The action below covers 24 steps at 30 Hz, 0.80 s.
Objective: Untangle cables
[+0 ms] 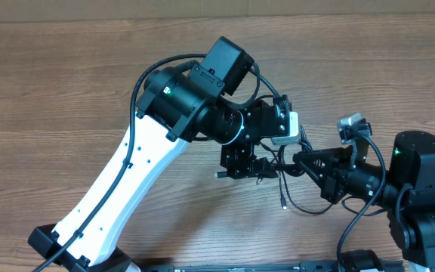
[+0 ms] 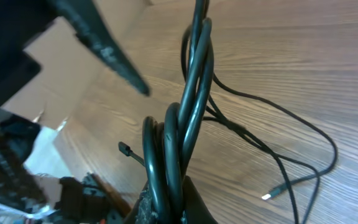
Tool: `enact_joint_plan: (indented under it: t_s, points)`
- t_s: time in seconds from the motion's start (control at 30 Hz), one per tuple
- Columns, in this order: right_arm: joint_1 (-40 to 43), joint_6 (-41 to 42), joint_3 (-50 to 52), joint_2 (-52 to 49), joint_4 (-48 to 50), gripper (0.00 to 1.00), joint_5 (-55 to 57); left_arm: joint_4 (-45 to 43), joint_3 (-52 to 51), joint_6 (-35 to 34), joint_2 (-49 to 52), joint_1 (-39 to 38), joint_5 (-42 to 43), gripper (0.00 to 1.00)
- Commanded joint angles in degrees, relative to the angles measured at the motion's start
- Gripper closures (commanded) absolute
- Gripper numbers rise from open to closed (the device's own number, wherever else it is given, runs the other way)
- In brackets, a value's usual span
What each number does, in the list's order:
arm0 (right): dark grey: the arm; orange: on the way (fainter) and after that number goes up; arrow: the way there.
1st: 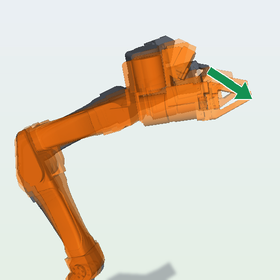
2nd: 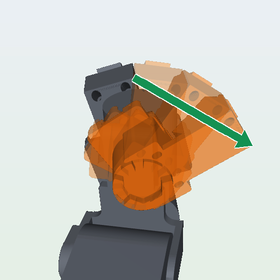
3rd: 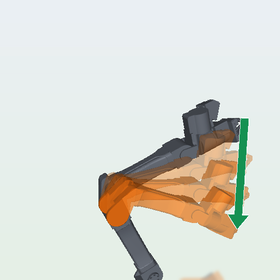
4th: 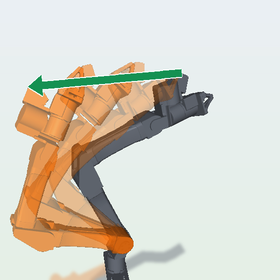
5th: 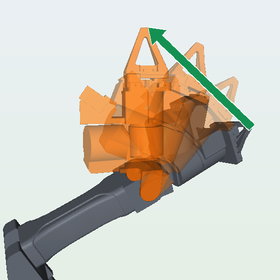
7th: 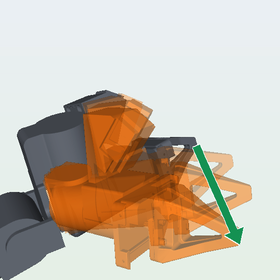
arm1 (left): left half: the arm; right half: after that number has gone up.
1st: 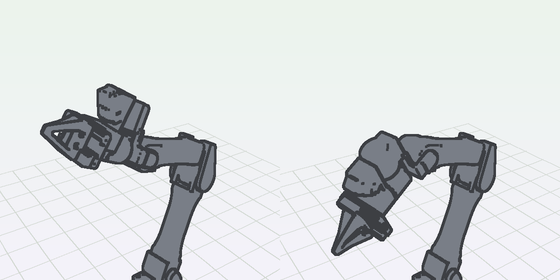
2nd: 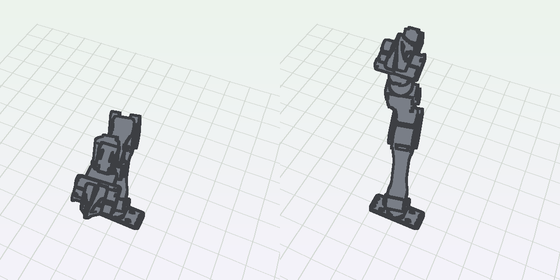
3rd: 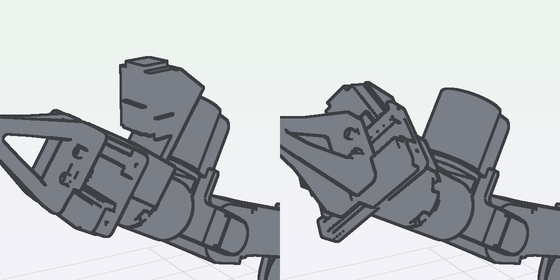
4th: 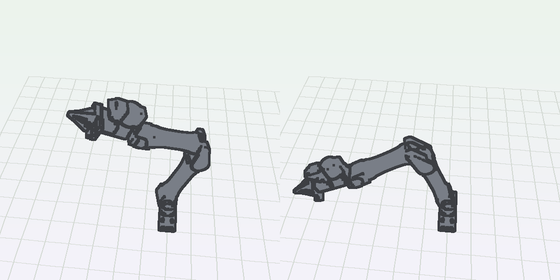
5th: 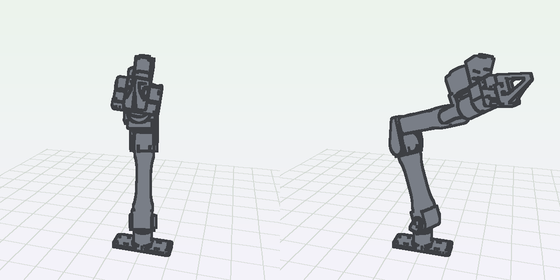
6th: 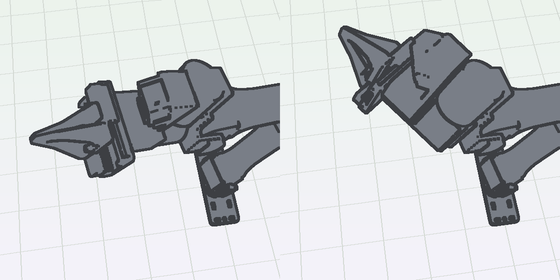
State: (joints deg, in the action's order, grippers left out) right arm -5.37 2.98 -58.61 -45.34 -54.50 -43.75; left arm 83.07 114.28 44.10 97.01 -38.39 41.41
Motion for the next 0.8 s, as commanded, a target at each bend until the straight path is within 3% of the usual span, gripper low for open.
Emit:
enact_joint_plan:
  t_s: [0.0,0.57,0.6,0.67,0.73,0.77]
  points:
    - [-0.15,-0.13,-0.72,0.22,1.81,0.96,-5.92,-0.87,0.96,1.81,-1.14,0.13,1.46,0.18]
    - [-0.15,-0.04,-0.72,0.22,8.22,0.96,-15.76,-1.2,0.96,1.79,-1.14,0.13,1.46,0.19]
    - [-0.15,-0.07,-0.72,0.22,8.17,0.96,-15.91,-1.2,0.96,1.79,-1.14,0.13,1.49,0.24]
    - [-0.15,-0.07,-0.72,0.22,8.15,0.96,-15.96,-1.27,0.96,1.81,-1.14,0.11,1.49,0.47]
    - [-0.15,-0.04,-0.72,0.22,8.15,0.96,-15.96,-1.42,0.96,1.81,-1.14,0.13,1.49,0.85]
    - [-0.15,-0.07,-0.72,0.22,8.17,0.96,-15.96,-1.44,0.96,1.79,-1.14,0.11,1.51,0.94]
